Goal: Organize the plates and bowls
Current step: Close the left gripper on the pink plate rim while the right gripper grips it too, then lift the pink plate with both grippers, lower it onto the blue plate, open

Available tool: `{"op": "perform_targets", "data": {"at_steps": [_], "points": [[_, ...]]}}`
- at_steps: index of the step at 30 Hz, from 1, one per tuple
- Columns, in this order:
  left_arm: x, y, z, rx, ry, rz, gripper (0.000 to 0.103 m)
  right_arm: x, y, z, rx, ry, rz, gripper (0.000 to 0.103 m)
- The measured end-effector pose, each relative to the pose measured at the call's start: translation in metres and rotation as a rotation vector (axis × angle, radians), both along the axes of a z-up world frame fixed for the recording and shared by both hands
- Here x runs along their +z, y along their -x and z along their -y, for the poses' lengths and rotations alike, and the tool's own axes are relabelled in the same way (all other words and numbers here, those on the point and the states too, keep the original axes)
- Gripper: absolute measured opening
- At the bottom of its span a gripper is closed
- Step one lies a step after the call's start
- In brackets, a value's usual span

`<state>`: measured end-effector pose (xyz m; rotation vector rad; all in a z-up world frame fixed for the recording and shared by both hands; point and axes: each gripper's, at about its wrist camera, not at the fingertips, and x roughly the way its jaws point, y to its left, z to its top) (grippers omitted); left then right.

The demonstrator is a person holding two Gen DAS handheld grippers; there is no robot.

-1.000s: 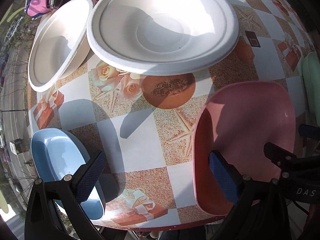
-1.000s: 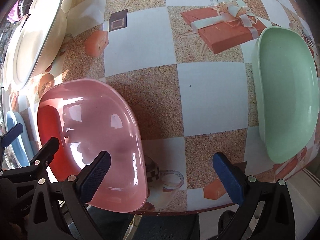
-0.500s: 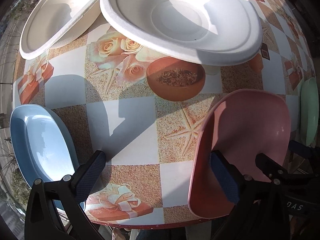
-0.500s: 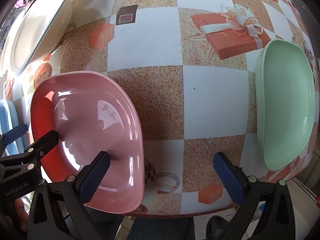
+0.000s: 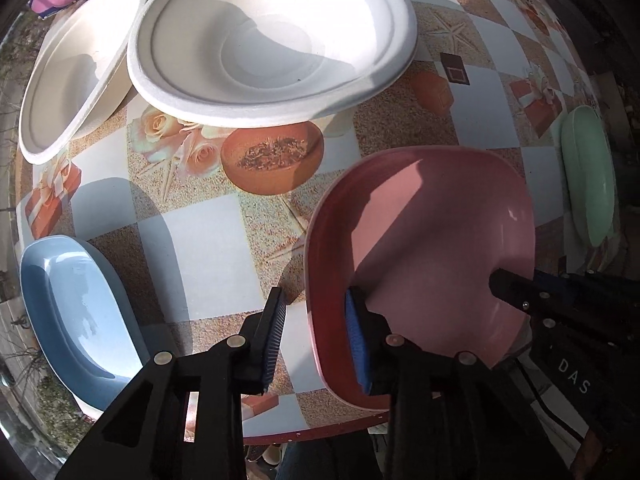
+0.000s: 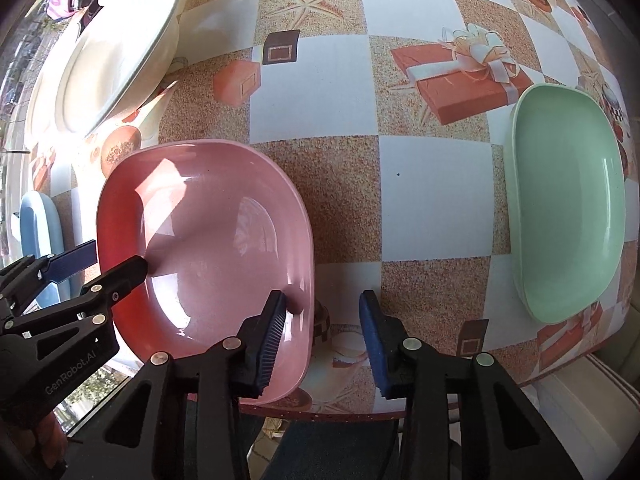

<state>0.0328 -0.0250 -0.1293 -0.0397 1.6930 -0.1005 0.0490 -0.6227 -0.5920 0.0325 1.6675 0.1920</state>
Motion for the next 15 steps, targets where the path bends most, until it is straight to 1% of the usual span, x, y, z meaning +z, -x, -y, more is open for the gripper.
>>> {"op": "perform_targets", "data": {"at_steps": [1,2,3,5,6,8,9,10,11,14,15], "points": [[0.001,-0.001,0.002,-0.010,-0.004,-0.002,0.018,0.005,0.000,-0.008,-0.011,-0.005,-0.009,0.013],[0.000,-0.001,0.005,-0.015,-0.007,-0.003,0.018,0.013,-0.008,-0.008,-0.013,-0.003,-0.013,0.013],[0.000,0.001,0.008,-0.019,-0.006,-0.003,0.018,0.012,-0.004,0.008,-0.011,-0.007,-0.022,0.013],[0.000,0.007,0.007,-0.026,-0.005,-0.004,0.018,0.032,-0.007,-0.014,-0.016,-0.033,-0.037,0.013],[0.001,0.011,0.003,-0.031,-0.008,-0.003,0.018,0.049,-0.014,-0.007,-0.028,-0.049,-0.050,0.013],[0.003,0.016,0.006,-0.053,-0.021,0.005,0.018,0.068,-0.016,-0.014,-0.032,-0.064,-0.066,0.013],[0.004,0.017,0.011,-0.069,-0.032,0.011,0.018,0.075,-0.010,-0.025,-0.025,-0.062,-0.070,0.013],[0.007,0.019,0.011,-0.082,-0.041,0.019,0.018,0.086,-0.018,-0.033,-0.014,-0.057,-0.074,0.013],[0.011,0.021,0.010,-0.092,-0.047,0.027,0.018,0.086,-0.009,-0.051,-0.003,-0.055,-0.076,0.013],[0.017,0.024,0.004,-0.100,-0.057,0.042,0.018,0.124,-0.029,-0.082,0.010,-0.059,-0.083,0.013],[0.019,0.026,0.000,-0.101,-0.059,0.047,0.018,0.130,-0.034,-0.081,0.009,-0.064,-0.087,0.013]]}}
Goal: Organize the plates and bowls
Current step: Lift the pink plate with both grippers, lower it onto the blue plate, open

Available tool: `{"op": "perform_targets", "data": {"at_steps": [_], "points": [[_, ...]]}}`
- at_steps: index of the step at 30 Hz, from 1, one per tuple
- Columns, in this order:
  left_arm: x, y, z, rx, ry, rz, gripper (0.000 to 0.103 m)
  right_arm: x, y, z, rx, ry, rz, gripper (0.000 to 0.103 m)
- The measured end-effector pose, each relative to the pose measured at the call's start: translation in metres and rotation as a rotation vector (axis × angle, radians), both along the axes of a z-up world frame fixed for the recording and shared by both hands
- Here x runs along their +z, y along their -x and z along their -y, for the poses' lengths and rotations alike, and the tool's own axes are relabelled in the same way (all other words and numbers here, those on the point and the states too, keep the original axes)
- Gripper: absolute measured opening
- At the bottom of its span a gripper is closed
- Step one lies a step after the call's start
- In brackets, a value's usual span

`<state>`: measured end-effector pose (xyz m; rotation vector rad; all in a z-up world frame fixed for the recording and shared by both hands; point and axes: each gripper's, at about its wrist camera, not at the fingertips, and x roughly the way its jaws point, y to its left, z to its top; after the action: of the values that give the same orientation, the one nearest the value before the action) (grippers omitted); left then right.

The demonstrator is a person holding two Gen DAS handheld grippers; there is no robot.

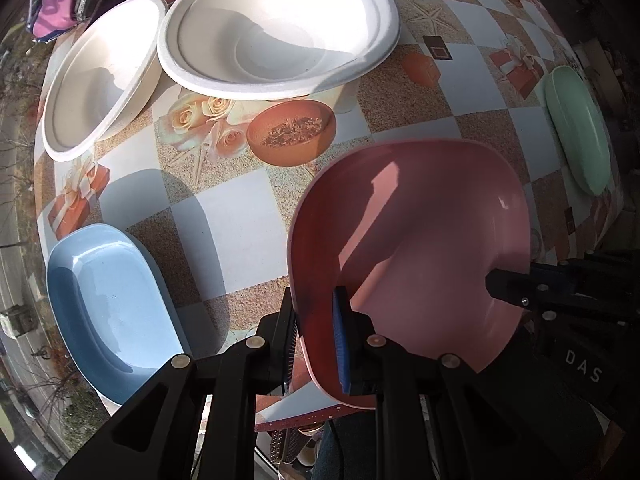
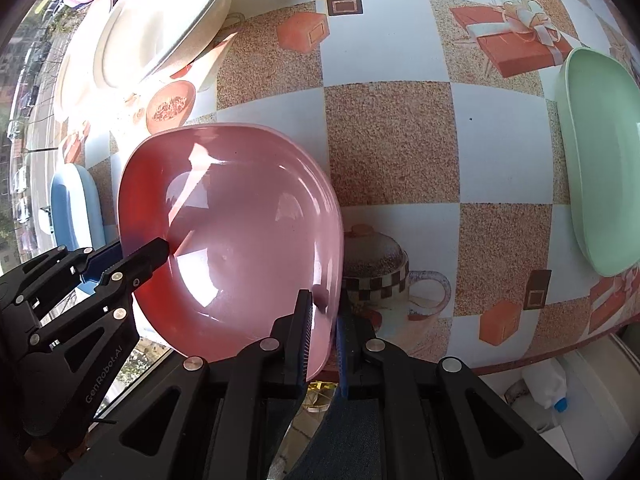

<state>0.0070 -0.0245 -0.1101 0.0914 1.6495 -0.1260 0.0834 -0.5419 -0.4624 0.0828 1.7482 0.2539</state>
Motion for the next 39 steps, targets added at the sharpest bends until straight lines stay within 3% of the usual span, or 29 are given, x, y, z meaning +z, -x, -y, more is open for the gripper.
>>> {"op": "perform_targets", "data": {"at_steps": [3,5,6,7,9,11,17,27,30,31,32,34,36,37,38,39], "points": [[0.021,0.005,-0.005,-0.004,-0.004,0.021,0.018,0.018,0.007,-0.015,0.004,-0.012,-0.002,0.013],[0.028,0.006,-0.008,0.000,-0.011,0.038,0.018,0.023,0.030,-0.040,0.015,-0.016,0.007,0.013],[0.035,0.013,-0.013,0.004,-0.013,0.047,0.018,0.020,0.068,-0.031,0.019,-0.020,0.011,0.013],[0.041,0.019,-0.014,0.009,-0.018,0.055,0.018,0.014,0.076,-0.032,0.024,-0.024,0.011,0.013],[0.049,0.020,-0.019,0.025,-0.027,0.072,0.018,0.037,0.063,-0.045,0.038,-0.034,0.012,0.013],[0.059,0.021,-0.033,0.048,-0.040,0.091,0.018,0.059,0.081,-0.080,0.061,-0.041,0.019,0.013],[0.080,0.034,-0.080,0.146,-0.086,0.119,0.018,0.131,0.062,-0.176,0.175,-0.081,0.026,0.013],[0.062,0.045,-0.153,0.266,-0.192,0.109,0.020,0.226,0.010,-0.362,0.368,-0.117,0.001,0.013],[0.063,0.049,-0.170,0.296,-0.205,0.113,0.020,0.215,0.011,-0.385,0.390,-0.125,-0.007,0.013],[0.062,0.049,-0.172,0.305,-0.209,0.115,0.020,0.225,0.004,-0.401,0.399,-0.128,-0.006,0.013],[0.060,0.049,-0.174,0.315,-0.213,0.120,0.021,0.201,0.010,-0.397,0.406,-0.135,-0.006,0.013],[0.057,0.050,-0.176,0.334,-0.197,0.131,0.032,0.217,0.005,-0.421,0.417,-0.148,0.005,0.013],[0.055,0.051,-0.181,0.346,-0.179,0.147,0.052,0.215,0.023,-0.429,0.425,-0.168,0.006,0.014],[0.057,0.051,-0.177,0.342,-0.176,0.158,0.057,0.219,0.016,-0.429,0.430,-0.164,0.010,0.020],[0.051,0.054,-0.182,0.330,-0.199,0.164,0.060,0.214,0.016,-0.413,0.435,-0.156,0.019,0.052],[0.047,0.055,-0.185,0.315,-0.193,0.168,0.064,0.201,0.030,-0.391,0.435,-0.132,0.046,0.070]]}}
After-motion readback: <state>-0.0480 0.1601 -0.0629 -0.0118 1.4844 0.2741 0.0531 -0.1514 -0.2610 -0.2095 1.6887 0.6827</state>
